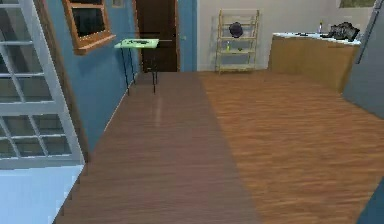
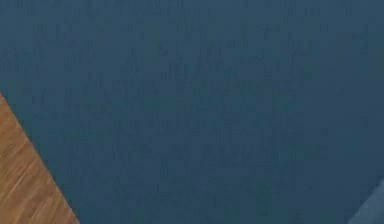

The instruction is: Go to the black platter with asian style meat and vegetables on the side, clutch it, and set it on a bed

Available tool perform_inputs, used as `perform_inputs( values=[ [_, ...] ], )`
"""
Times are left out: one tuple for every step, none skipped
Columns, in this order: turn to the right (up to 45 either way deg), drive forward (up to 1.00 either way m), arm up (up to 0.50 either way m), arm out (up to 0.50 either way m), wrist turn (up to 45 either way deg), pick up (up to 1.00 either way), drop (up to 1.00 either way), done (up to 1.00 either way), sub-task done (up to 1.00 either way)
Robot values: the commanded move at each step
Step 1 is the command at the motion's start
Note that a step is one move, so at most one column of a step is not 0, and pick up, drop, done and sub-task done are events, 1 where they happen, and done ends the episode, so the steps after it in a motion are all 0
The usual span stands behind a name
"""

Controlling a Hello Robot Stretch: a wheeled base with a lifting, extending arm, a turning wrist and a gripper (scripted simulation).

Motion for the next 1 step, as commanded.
perform_inputs(
  values=[
    [0.0, 0.6, 0.0, 0.0, 0.0, 0.0, 0.0, 0.0, 0.0]
  ],
)
